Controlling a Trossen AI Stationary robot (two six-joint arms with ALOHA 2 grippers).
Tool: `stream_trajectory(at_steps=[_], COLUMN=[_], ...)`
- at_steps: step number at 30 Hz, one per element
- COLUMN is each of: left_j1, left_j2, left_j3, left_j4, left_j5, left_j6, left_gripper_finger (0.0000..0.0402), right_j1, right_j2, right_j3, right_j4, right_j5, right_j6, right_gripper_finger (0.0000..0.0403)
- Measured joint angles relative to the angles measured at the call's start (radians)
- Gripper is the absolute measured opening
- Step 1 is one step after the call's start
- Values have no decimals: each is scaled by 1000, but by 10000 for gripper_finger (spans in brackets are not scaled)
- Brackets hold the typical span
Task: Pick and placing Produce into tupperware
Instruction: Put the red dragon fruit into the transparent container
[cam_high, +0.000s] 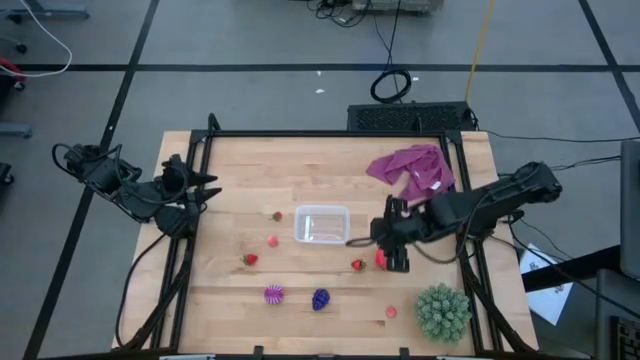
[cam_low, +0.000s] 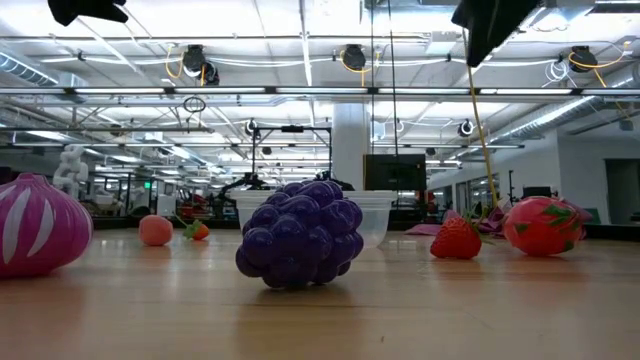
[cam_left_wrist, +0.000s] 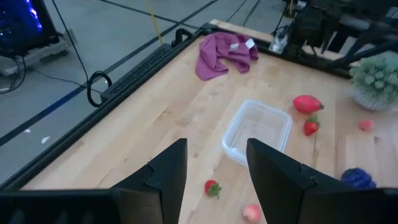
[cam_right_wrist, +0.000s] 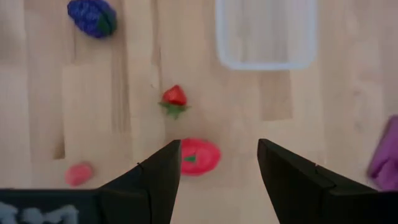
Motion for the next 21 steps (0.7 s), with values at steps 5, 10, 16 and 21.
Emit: stream_trajectory(at_steps=[5, 10, 16, 21], left_j1=[0, 0, 0, 0], left_j2=[0, 0, 0, 0], left_j3=[0, 0, 0, 0], left_j4=[-21, -21, -21, -21], left_j5=[7, 6, 6, 6], left_j6=[-13, -9, -7, -6], left_gripper_finger=[170, 170, 170, 170], right_j1=[29, 29, 26, 24], right_j2=[44, 54, 54, 54], right_j3=[0, 0, 0, 0], right_j4=[-24, -44, -45, -51], right_j5=[-8, -55, -62, -62], right_j6=[36, 43, 88, 88], right_gripper_finger=[203, 203, 203, 203])
